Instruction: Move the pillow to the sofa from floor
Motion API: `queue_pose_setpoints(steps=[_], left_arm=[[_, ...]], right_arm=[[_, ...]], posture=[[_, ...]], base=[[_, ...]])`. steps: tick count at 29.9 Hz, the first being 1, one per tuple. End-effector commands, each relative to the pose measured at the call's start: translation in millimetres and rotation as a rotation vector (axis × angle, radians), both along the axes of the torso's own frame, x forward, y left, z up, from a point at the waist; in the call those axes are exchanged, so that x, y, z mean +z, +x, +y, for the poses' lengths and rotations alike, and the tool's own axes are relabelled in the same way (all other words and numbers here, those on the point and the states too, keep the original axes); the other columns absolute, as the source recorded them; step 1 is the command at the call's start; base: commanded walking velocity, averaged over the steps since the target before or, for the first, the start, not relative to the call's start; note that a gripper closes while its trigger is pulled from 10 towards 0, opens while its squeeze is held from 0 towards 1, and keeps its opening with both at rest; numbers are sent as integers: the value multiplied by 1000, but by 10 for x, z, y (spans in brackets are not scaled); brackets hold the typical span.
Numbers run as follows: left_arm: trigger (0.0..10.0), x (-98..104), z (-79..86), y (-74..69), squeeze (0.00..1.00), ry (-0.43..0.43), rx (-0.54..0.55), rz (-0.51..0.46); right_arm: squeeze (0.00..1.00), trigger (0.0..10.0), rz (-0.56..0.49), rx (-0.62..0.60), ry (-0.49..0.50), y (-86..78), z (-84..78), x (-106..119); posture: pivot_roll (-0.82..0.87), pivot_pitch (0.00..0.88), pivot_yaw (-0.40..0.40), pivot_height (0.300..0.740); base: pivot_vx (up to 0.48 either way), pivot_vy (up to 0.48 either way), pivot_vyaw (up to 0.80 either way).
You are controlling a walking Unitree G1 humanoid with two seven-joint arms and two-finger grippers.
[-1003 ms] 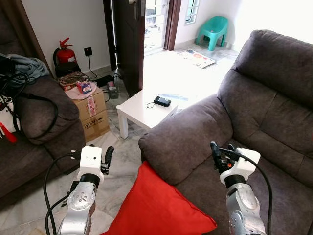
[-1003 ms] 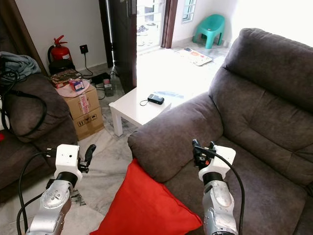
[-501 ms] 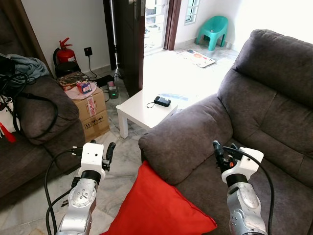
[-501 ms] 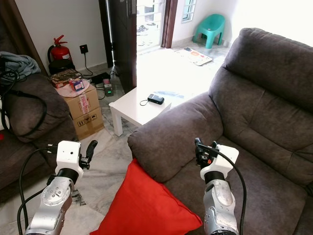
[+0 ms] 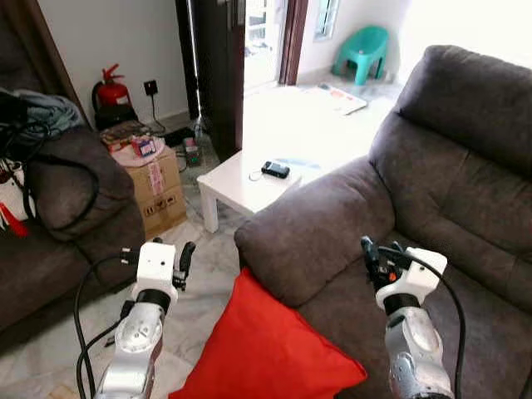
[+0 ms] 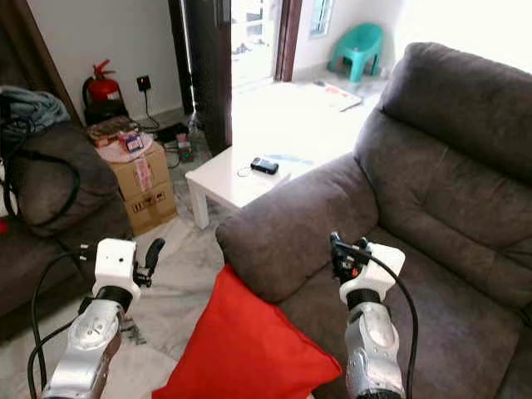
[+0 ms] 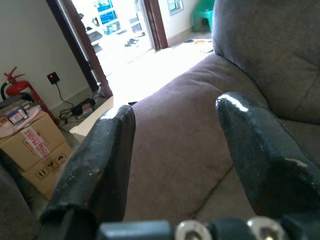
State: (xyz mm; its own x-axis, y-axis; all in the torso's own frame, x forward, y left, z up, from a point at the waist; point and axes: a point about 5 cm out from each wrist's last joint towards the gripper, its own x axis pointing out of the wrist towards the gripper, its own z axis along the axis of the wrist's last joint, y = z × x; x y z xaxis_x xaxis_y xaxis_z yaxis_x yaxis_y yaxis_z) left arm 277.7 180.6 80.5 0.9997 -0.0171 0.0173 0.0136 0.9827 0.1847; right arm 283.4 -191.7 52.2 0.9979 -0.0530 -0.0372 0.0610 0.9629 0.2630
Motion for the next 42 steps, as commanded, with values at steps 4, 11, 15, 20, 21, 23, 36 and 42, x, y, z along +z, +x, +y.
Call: queue_pose_setpoints(steps=[4, 11, 15, 20, 21, 23, 36, 42], left_arm=[[10000, -10, -31, -2, 0, 19, -7, 3], [10000, -26, -36, -8, 0, 16, -5, 10], [10000, -35, -34, -12, 0, 14, -3, 14], [10000, -51, -32, -17, 0, 10, -2, 22], [10000, -51, -32, -17, 0, 10, -2, 22], [10000, -53, -31, -19, 0, 8, 0, 23], [10000, -90, -40, -31, 0, 0, -4, 40], [10000, -92, -43, -32, 0, -1, 0, 41]], right_arm=[[0, 10000, 9, 1, -16, 7, -12, -9], [0, 10000, 19, 3, -24, 7, -22, -17], [0, 10000, 22, 3, -25, 7, -26, -20], [0, 10000, 34, 9, -22, 11, -27, -34], [0, 10000, 34, 9, -22, 11, -27, -34], [0, 10000, 34, 17, -22, 20, -15, -31], [0, 10000, 52, 31, -23, 32, -6, -43], [0, 10000, 53, 57, -25, 45, 34, -41]], posture=[[69, 0, -78, 654], [68, 0, -81, 654], [67, 0, -82, 654], [66, 0, -83, 654], [66, 0, -83, 654], [66, 0, -85, 654], [63, 0, -88, 654], [65, 0, -91, 622]], base=[[0, 0, 0], [0, 0, 0], [0, 0, 0], [0, 0, 0], [0, 0, 0], [0, 0, 0], [0, 0, 0], [0, 0, 0]])
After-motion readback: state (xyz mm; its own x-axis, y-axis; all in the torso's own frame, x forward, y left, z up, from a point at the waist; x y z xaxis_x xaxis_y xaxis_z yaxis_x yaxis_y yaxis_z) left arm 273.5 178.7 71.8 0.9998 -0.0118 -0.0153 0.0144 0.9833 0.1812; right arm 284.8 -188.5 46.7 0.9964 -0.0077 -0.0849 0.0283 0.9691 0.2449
